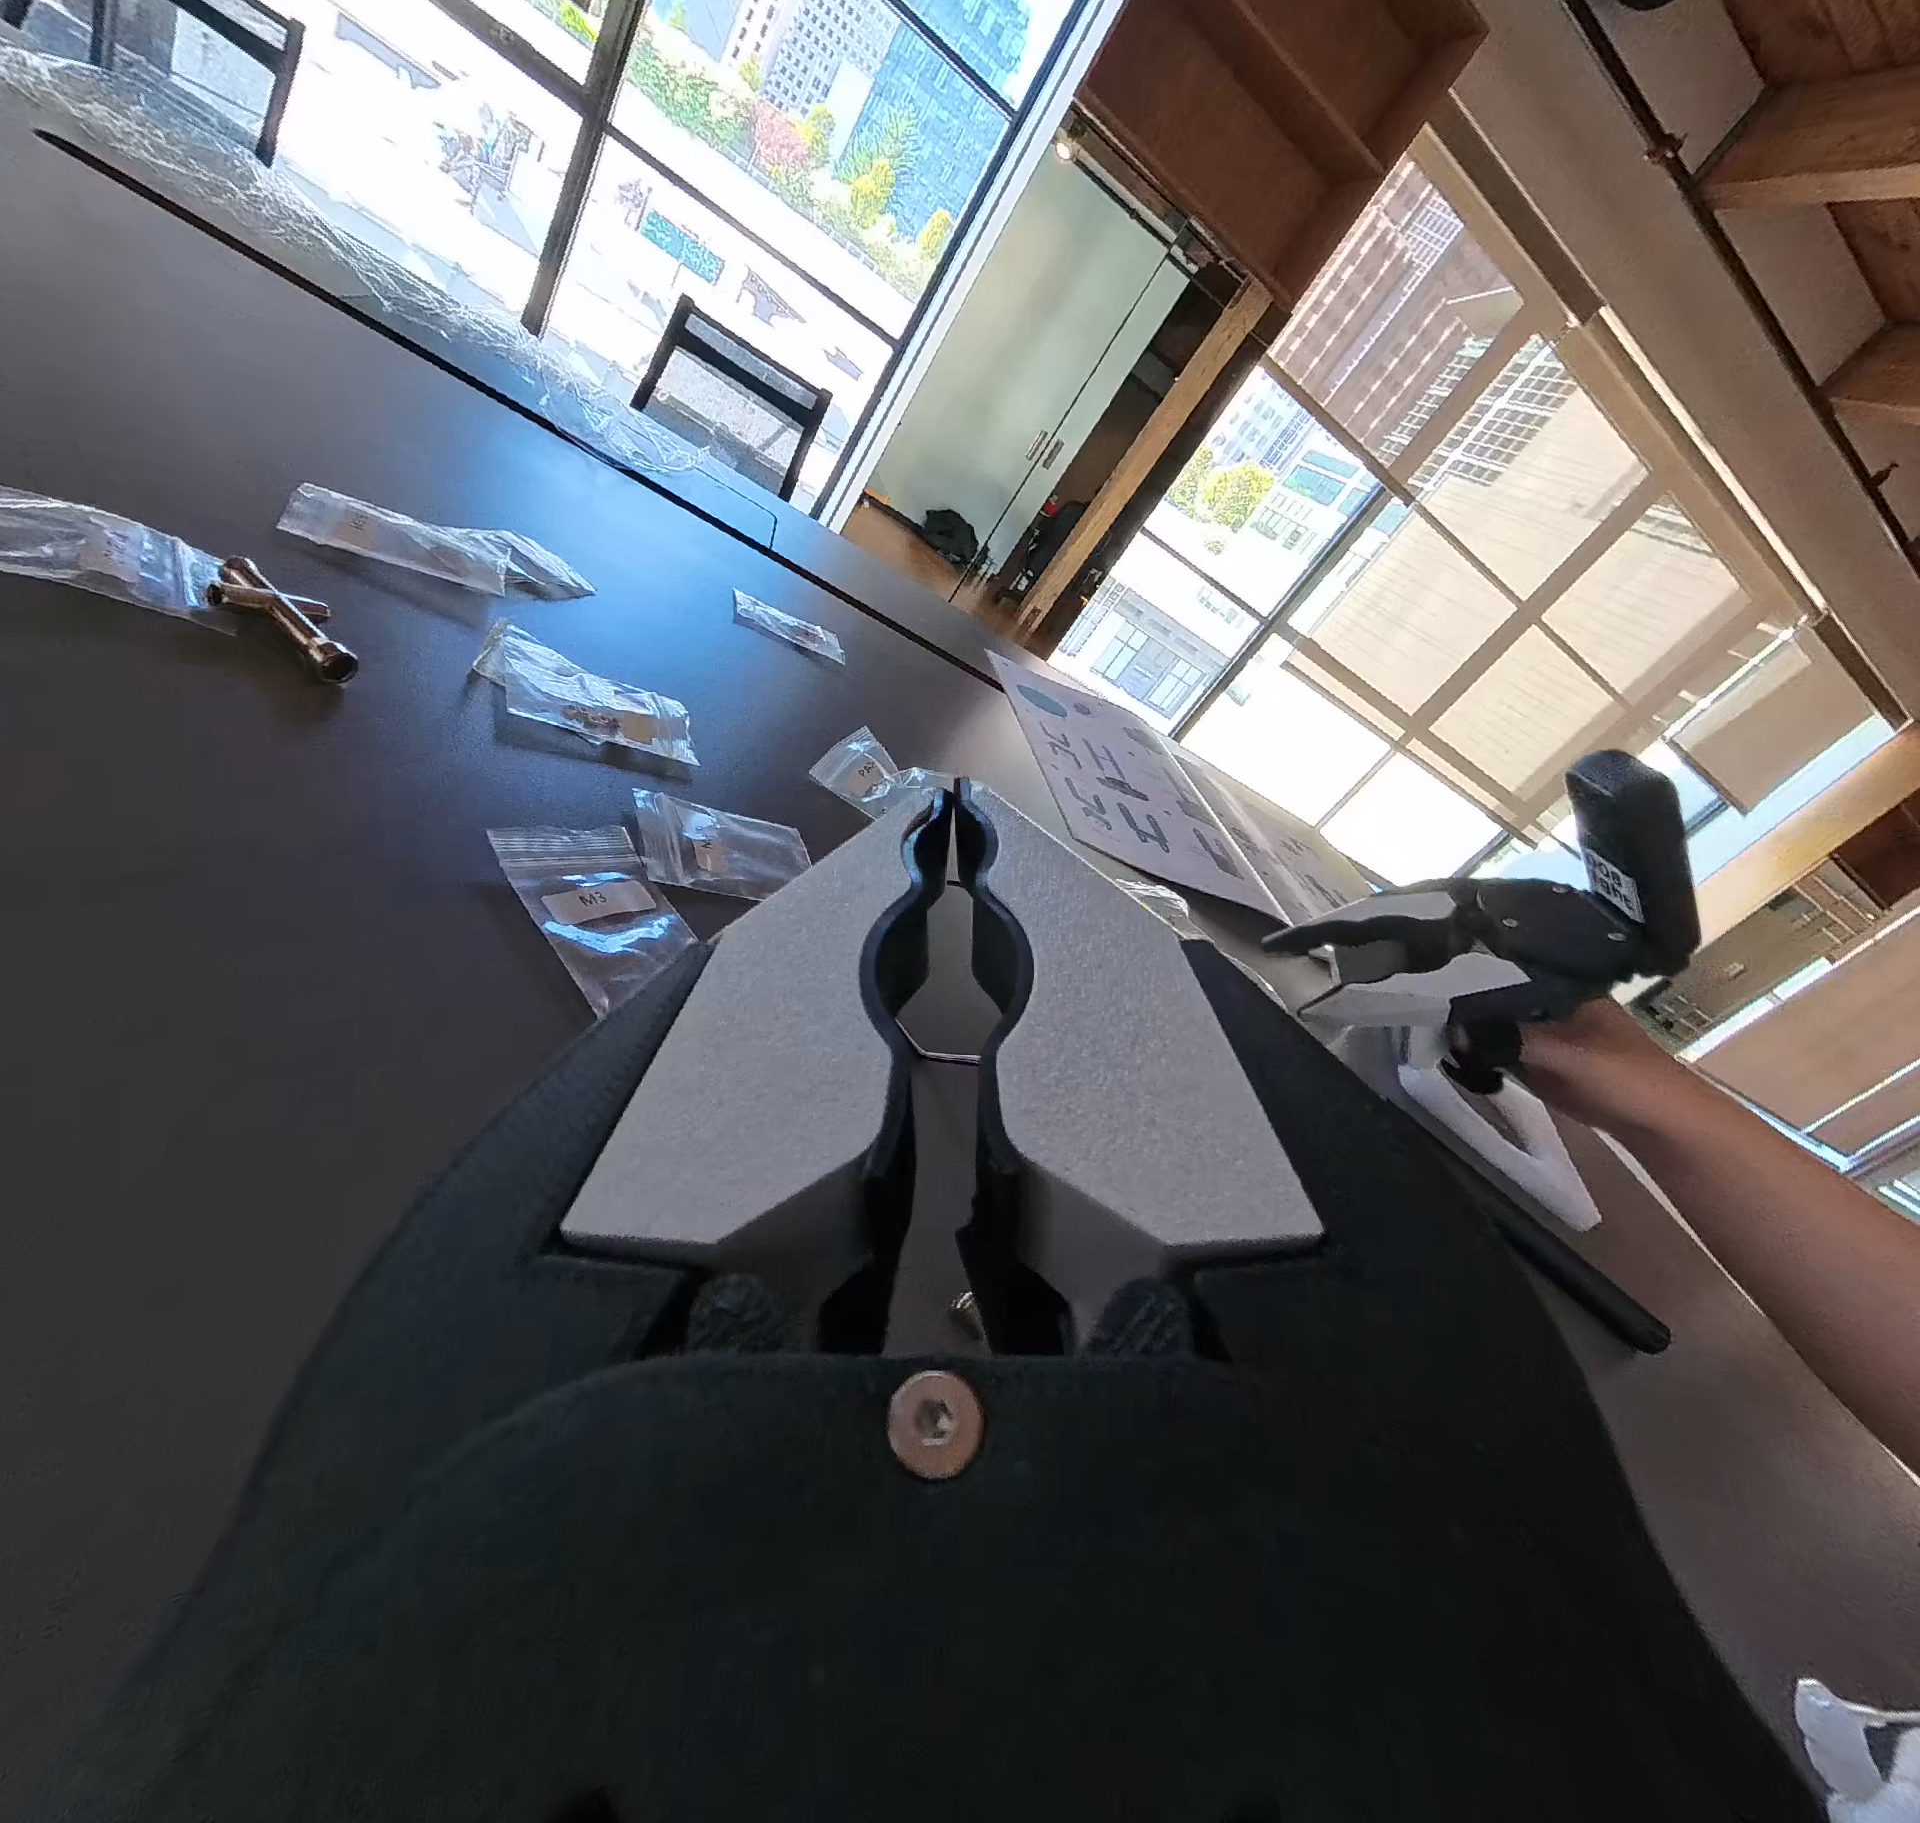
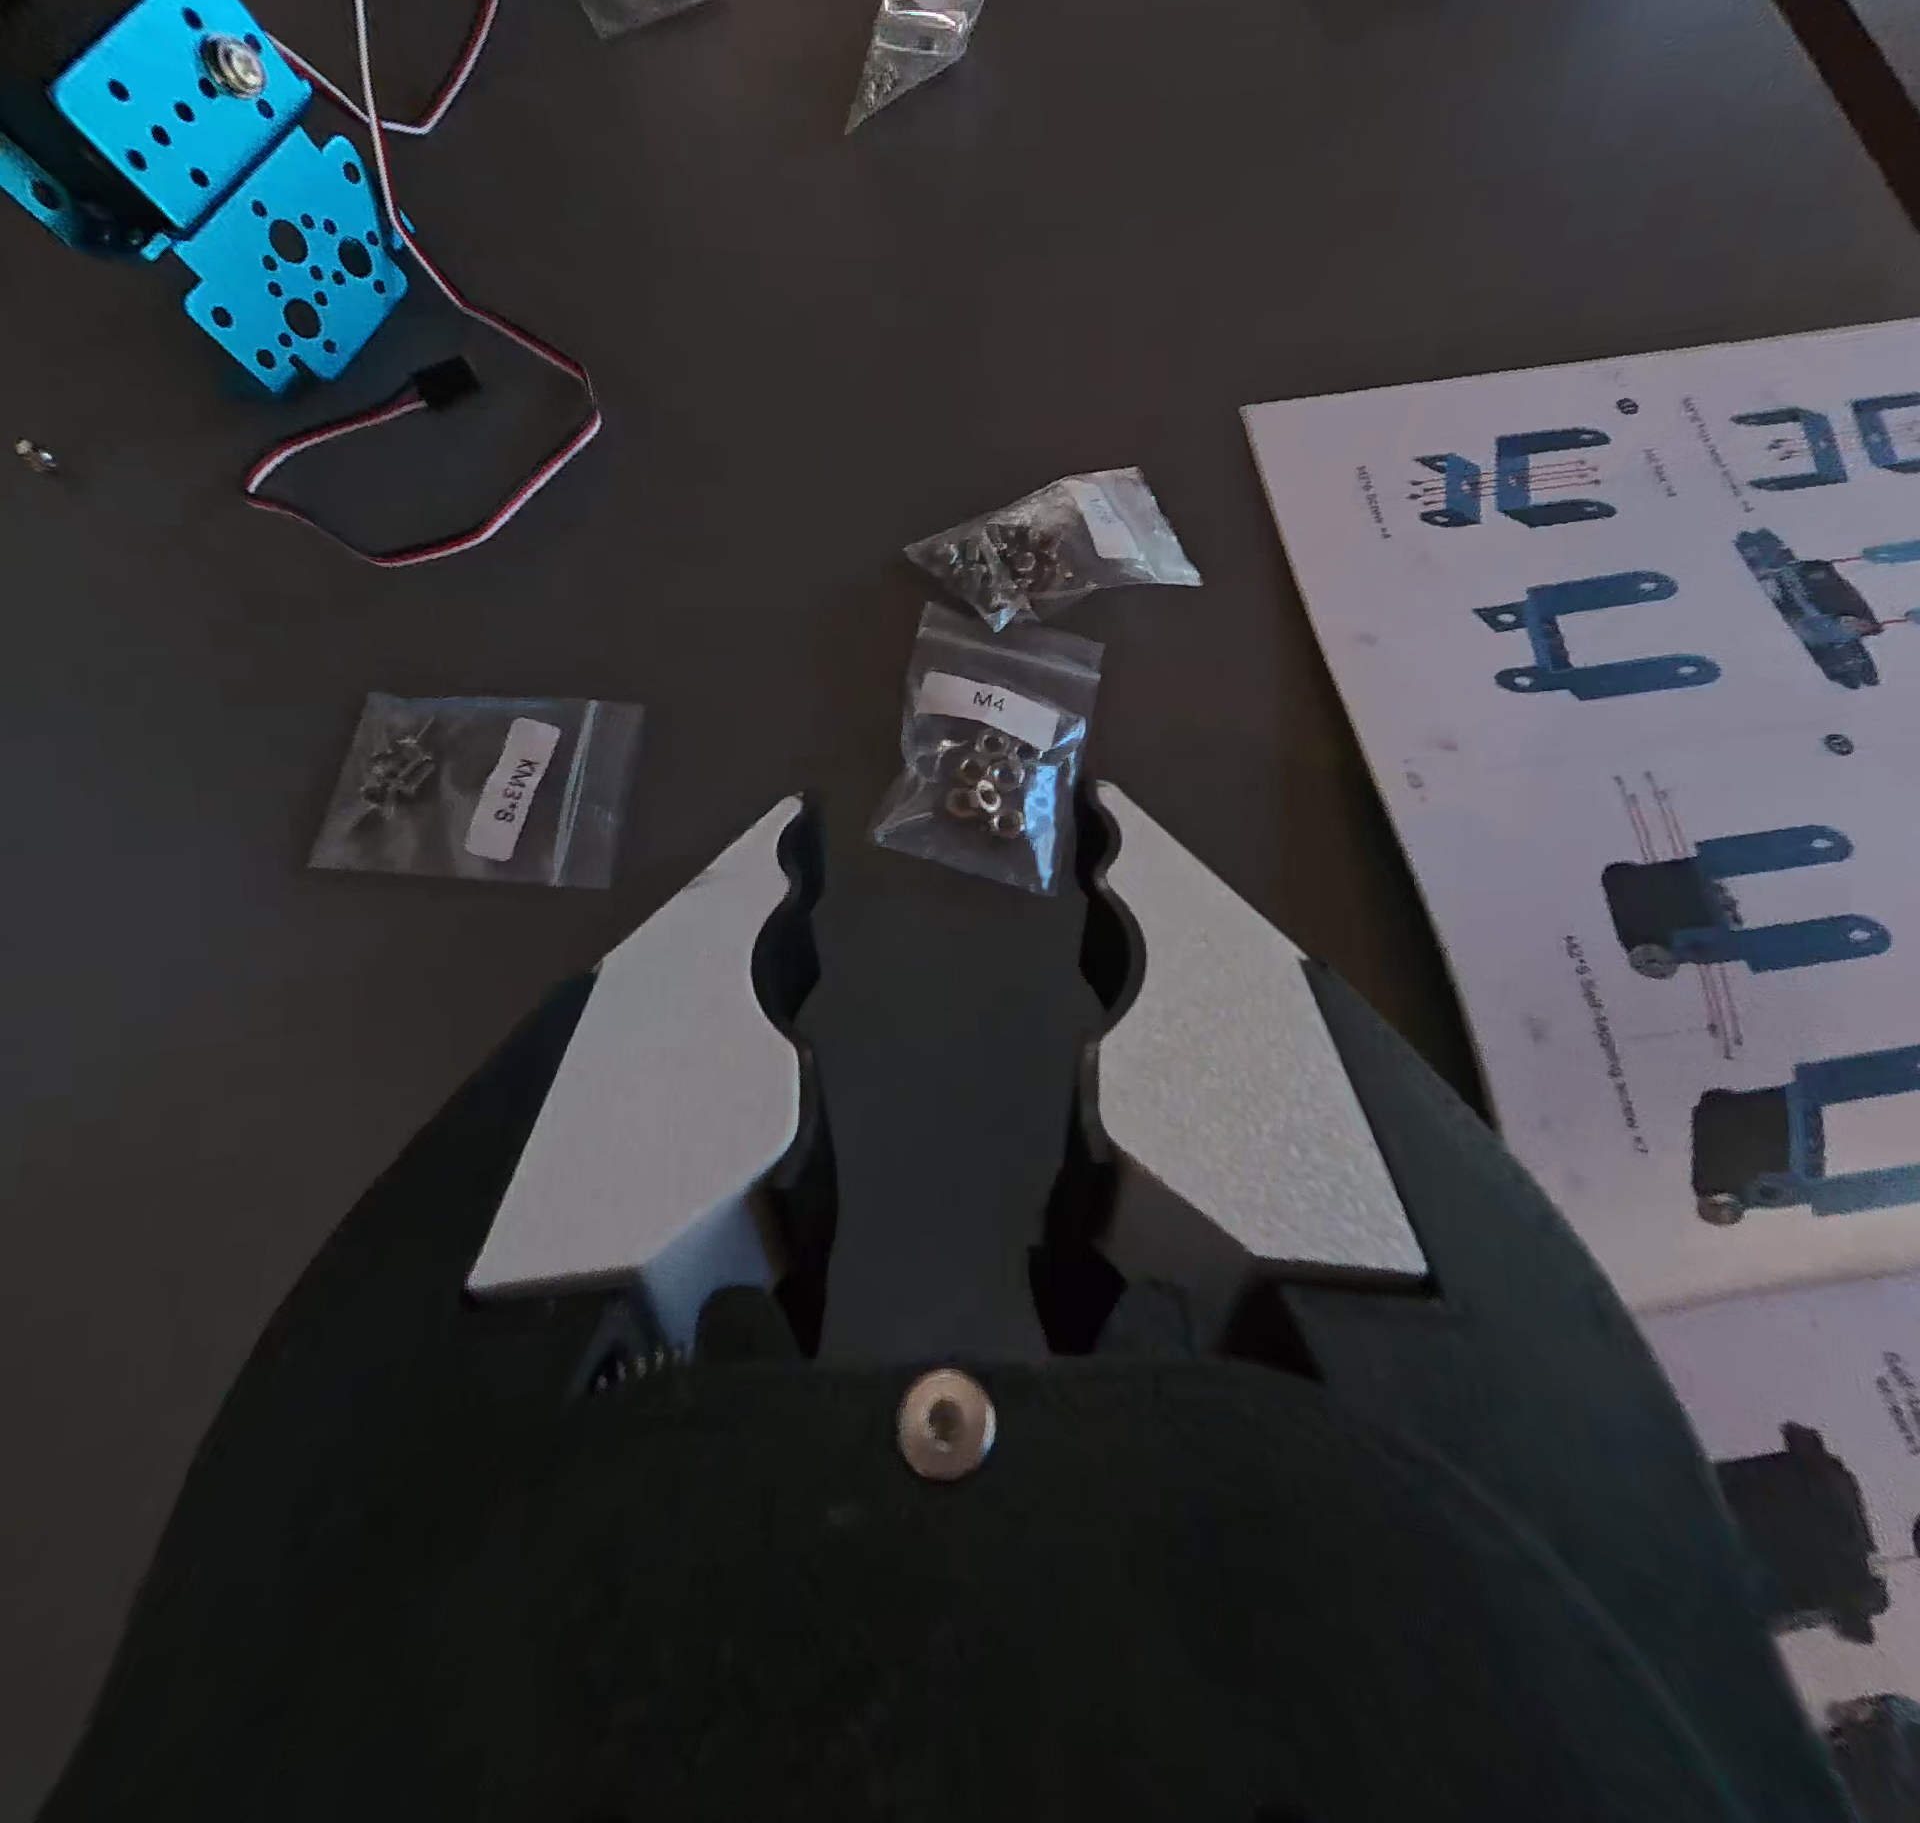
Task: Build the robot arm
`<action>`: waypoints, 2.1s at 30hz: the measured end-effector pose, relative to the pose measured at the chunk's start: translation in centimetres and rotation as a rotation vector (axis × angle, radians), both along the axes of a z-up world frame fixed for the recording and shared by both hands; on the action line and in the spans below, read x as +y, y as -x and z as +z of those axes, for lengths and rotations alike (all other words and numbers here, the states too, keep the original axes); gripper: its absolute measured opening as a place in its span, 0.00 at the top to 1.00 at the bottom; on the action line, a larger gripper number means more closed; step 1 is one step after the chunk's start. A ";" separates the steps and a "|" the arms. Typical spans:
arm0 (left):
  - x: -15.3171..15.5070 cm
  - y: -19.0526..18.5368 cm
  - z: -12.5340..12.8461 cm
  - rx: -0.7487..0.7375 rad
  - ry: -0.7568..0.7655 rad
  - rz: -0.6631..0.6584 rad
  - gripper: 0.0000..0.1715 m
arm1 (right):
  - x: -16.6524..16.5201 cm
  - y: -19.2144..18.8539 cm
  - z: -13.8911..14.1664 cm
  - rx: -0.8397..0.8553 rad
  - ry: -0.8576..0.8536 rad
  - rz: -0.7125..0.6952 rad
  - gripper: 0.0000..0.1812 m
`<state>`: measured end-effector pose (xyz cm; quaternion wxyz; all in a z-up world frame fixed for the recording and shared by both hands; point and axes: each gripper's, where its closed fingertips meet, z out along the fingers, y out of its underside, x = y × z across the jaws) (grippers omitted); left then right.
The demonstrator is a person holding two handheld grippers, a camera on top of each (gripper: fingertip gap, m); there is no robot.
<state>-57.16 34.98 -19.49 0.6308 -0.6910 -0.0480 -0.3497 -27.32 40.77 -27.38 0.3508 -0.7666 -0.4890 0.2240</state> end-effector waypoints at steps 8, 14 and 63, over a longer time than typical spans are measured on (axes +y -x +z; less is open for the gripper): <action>0.0 0.0 0.0 -0.004 -0.001 -0.003 1.00 | 2.9 2.4 1.1 0.019 0.094 0.080 0.73; -0.1 0.1 0.2 -0.013 -0.010 -0.003 1.00 | 5.4 -2.4 2.7 -0.107 0.142 0.028 0.74; 0.4 -0.3 -0.7 0.084 0.041 0.037 1.00 | 0.6 -9.4 -0.5 0.049 0.529 0.248 0.90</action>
